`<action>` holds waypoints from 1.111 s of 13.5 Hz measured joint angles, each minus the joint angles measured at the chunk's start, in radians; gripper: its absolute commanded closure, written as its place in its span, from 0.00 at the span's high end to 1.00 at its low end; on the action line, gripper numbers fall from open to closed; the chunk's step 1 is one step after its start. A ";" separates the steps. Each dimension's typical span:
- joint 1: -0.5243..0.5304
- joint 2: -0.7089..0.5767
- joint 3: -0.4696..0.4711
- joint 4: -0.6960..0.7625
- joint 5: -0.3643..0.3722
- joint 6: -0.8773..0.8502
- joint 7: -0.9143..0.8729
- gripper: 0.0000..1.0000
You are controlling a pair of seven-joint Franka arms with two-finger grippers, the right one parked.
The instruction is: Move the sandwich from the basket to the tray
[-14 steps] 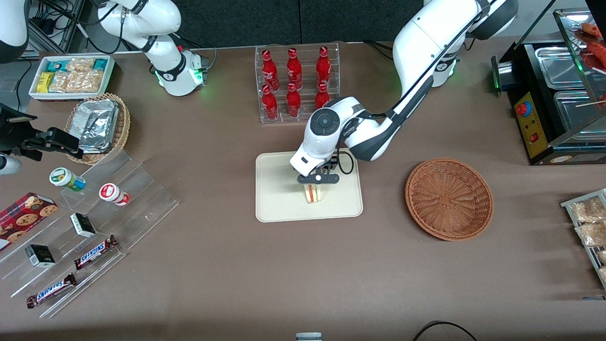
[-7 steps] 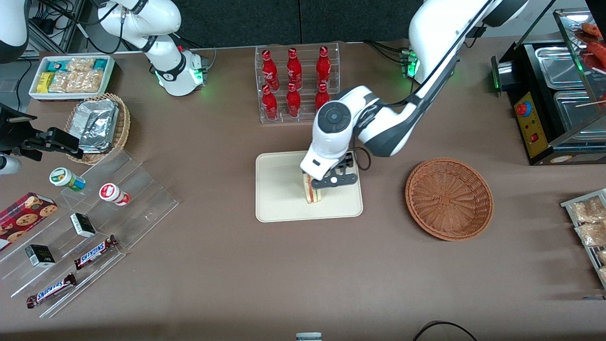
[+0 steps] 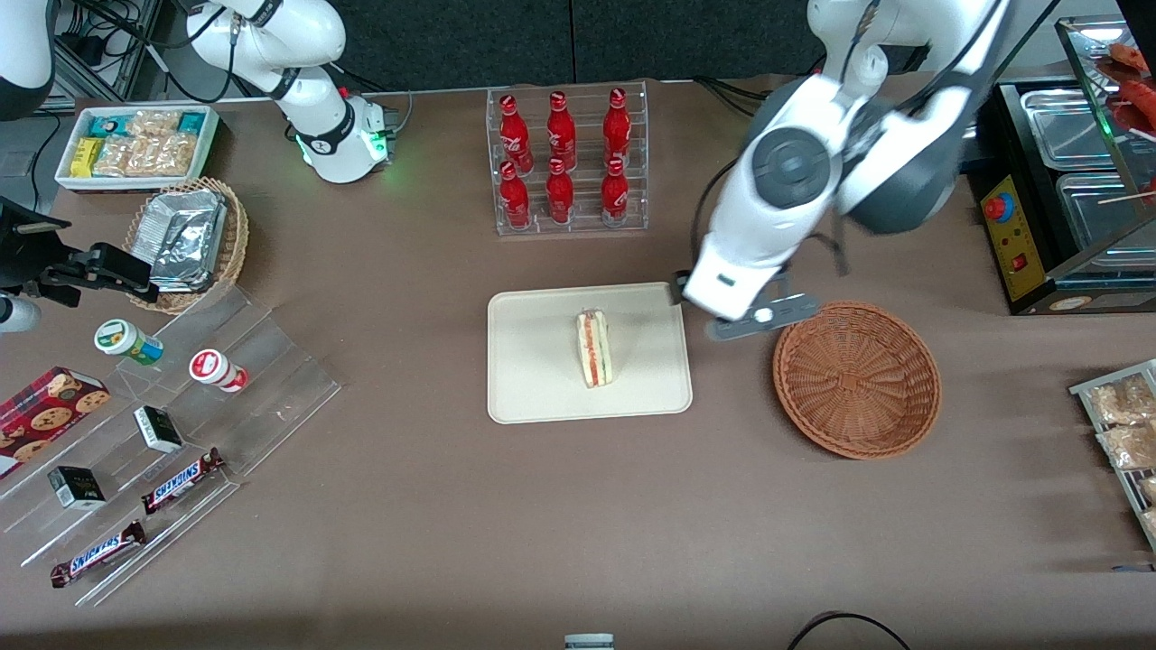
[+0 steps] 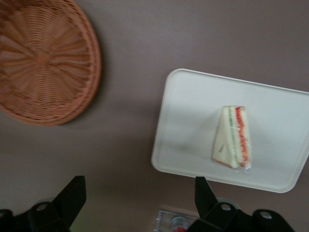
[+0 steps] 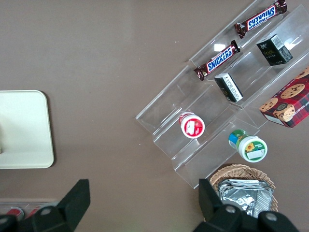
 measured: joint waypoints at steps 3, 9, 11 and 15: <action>0.090 -0.066 0.002 -0.001 -0.001 -0.098 0.140 0.99; 0.228 -0.159 0.010 -0.002 -0.006 -0.203 0.382 0.99; 0.232 -0.195 0.098 0.003 -0.020 -0.269 0.507 0.99; 0.196 -0.272 0.334 0.014 -0.045 -0.348 0.752 0.99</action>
